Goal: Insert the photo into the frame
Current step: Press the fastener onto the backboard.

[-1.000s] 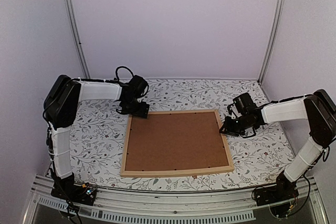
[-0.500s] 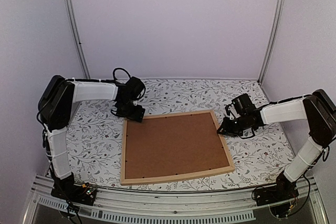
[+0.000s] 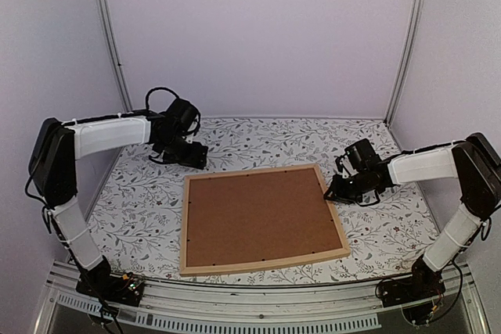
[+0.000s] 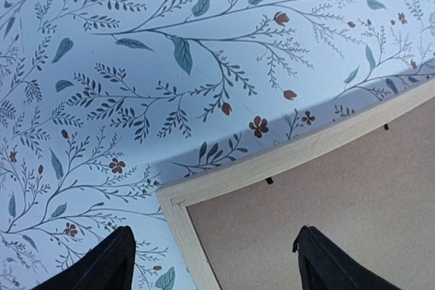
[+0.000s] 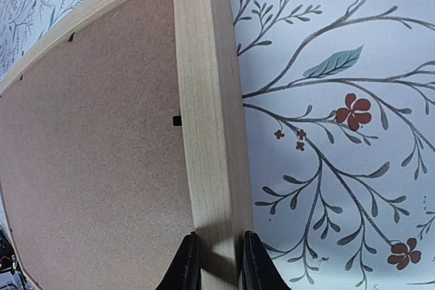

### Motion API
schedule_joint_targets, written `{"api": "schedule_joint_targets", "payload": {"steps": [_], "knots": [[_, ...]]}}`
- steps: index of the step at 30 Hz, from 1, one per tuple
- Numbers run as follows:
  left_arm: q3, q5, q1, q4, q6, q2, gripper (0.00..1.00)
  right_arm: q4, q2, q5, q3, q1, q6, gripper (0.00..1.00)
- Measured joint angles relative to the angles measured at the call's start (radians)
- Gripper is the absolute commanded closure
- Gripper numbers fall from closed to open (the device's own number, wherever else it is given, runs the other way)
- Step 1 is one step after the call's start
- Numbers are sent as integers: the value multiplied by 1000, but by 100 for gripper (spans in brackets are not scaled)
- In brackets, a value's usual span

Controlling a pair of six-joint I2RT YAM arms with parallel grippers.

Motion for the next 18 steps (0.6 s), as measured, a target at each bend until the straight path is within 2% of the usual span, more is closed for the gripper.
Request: {"api": "schedule_joint_targets", "payload": {"steps": [6,9,11,14,18], "knots": [[-163,111,6,34,-6,-126,16,-49,0,15,20,4,-10,70],[-255,183,-8,68,-8,-206,16,-79,2,19,32,4,-11,68],[-297,214,-31,90,-8,-254,16,-93,6,19,40,4,-14,72],[-335,241,-105,130,0,-307,16,-112,23,13,65,4,-24,83],[-343,262,-261,193,23,-323,17,-154,55,17,119,5,-53,88]]}}
